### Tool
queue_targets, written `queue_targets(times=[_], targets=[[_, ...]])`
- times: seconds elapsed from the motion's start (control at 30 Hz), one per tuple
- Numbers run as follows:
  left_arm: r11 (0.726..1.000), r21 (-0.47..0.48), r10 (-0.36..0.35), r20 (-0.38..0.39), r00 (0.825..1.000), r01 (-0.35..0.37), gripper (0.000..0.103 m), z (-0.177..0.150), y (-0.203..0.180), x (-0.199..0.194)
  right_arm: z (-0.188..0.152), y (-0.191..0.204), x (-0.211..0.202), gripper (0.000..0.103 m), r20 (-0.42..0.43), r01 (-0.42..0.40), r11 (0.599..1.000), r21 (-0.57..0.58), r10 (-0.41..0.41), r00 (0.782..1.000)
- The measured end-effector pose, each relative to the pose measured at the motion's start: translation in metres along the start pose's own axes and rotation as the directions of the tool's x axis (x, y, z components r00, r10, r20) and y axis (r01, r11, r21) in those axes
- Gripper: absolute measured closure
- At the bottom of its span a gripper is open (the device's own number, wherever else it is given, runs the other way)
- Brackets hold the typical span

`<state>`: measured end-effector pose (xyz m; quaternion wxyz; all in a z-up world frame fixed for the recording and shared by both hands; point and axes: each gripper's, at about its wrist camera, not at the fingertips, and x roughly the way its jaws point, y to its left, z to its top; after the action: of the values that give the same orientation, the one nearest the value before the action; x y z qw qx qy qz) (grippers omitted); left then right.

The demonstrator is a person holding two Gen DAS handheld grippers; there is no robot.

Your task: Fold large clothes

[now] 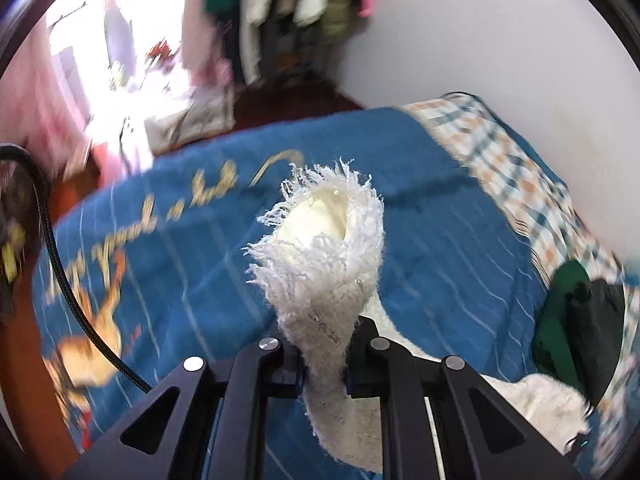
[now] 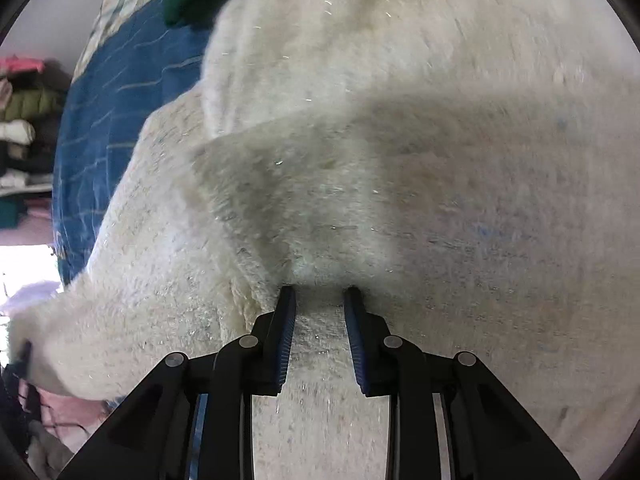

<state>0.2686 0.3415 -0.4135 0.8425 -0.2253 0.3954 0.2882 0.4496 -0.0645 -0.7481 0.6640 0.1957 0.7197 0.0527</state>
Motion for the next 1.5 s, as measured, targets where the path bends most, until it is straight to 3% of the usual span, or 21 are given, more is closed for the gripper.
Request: queue_targets(times=[0.03,0.07,0.1,0.17,0.23,0.3,0.4,0.5,0.67,0.73,0.83,0.93,1.0,1.03,1.07,1.1,1.17,1.3,1.4,1.43,1.5], targets=[[0.999,0.046,-0.004,0.031,1.0,0.003,0.093,0.004,-0.012,-0.008,-0.002,0.002,-0.011,0.072,0.013,0.022,1.0,-0.018,-0.022,1.0],[0.996,0.085,-0.001,0.052,0.999,-0.003,0.093,0.003,-0.021,-0.014,-0.005,0.003,-0.023,0.06,0.041,0.072,0.997,-0.039,-0.07,0.997],[0.991,0.13,-0.004,0.074,0.997,-0.006,0.093,0.004,-0.035,-0.022,-0.01,0.004,-0.038,0.039,0.084,0.158,0.986,-0.055,-0.154,0.985],[0.977,0.212,-0.018,0.112,0.993,-0.006,0.093,0.002,-0.06,-0.035,-0.02,-0.001,-0.064,0.022,0.173,0.332,0.942,-0.056,-0.318,0.932],[0.955,0.296,-0.043,0.134,0.99,0.002,0.093,-0.008,-0.09,-0.052,-0.029,-0.013,-0.083,0.022,0.23,0.451,0.892,-0.028,-0.434,0.871],[0.94,0.342,-0.068,0.133,0.989,0.019,0.093,-0.016,-0.111,-0.061,-0.032,-0.032,-0.09,0.022,0.236,0.497,0.868,0.014,-0.486,0.842],[0.899,0.434,-0.126,0.117,0.985,0.063,0.093,-0.044,-0.153,-0.079,-0.035,-0.069,-0.099,0.022,0.211,0.48,0.875,0.069,-0.483,0.85],[0.848,0.514,-0.189,0.061,0.98,0.131,0.093,-0.085,-0.199,-0.094,-0.04,-0.107,-0.111,0.022,0.207,0.428,0.896,0.119,-0.444,0.872],[0.752,0.587,-0.266,-0.144,0.953,0.299,0.093,-0.179,-0.29,-0.107,-0.057,-0.191,-0.144,0.022,0.199,0.326,0.915,0.239,-0.375,0.906],[0.706,0.604,-0.292,-0.228,0.929,0.37,0.093,-0.226,-0.332,-0.11,-0.067,-0.23,-0.16,0.022,0.196,0.312,0.906,0.285,-0.374,0.907],[0.636,0.635,-0.3,-0.319,0.899,0.438,0.093,-0.294,-0.39,-0.114,-0.079,-0.289,-0.176,0.022,0.176,0.313,0.886,0.341,-0.387,0.905],[0.586,0.656,-0.266,-0.398,0.878,0.475,0.088,-0.351,-0.432,-0.107,-0.092,-0.339,-0.184,0.022,0.14,0.319,0.869,0.378,-0.394,0.908],[0.563,0.685,-0.217,-0.419,0.882,0.463,0.086,-0.382,-0.449,-0.1,-0.099,-0.367,-0.187,0.021,0.12,0.315,0.868,0.385,-0.385,0.915],[0.557,0.707,-0.192,-0.4,0.896,0.435,0.083,-0.396,-0.456,-0.097,-0.102,-0.377,-0.19,0.021,0.13,0.297,0.874,0.385,-0.37,0.92],[0.556,0.709,-0.19,-0.398,0.897,0.433,0.068,-0.398,-0.459,-0.096,-0.105,-0.388,-0.194,0.021,0.151,0.263,0.886,0.383,-0.341,0.928],[0.557,0.699,-0.197,-0.414,0.888,0.449,0.038,-0.402,-0.461,-0.095,-0.106,-0.398,-0.197,0.021,0.16,0.239,0.893,0.382,-0.319,0.934],[0.564,0.677,-0.207,-0.439,0.875,0.473,0.007,-0.407,-0.467,-0.094,-0.11,-0.416,-0.202,0.021,0.171,0.173,0.905,0.389,-0.256,0.951],[0.589,0.654,-0.223,-0.433,0.873,0.475,0.007,-0.391,-0.464,-0.102,-0.112,-0.443,-0.216,0.021,0.2,0.054,0.915,0.399,-0.144,0.969],[0.65,0.611,-0.21,-0.426,0.88,0.451,0.007,-0.367,-0.438,-0.11,-0.117,-0.451,-0.23,0.021,0.225,-0.048,0.91,0.413,-0.051,0.973],[0.684,0.592,-0.186,-0.424,0.886,0.426,0.007,-0.354,-0.419,-0.114,-0.118,-0.451,-0.234,0.021,0.237,-0.094,0.908,0.407,-0.006,0.971],[0.722,0.581,-0.138,-0.413,0.9,0.377,0.007,-0.341,-0.393,-0.115,-0.112,-0.436,-0.237,0.021,0.254,-0.167,0.911,0.377,0.072,0.965]])
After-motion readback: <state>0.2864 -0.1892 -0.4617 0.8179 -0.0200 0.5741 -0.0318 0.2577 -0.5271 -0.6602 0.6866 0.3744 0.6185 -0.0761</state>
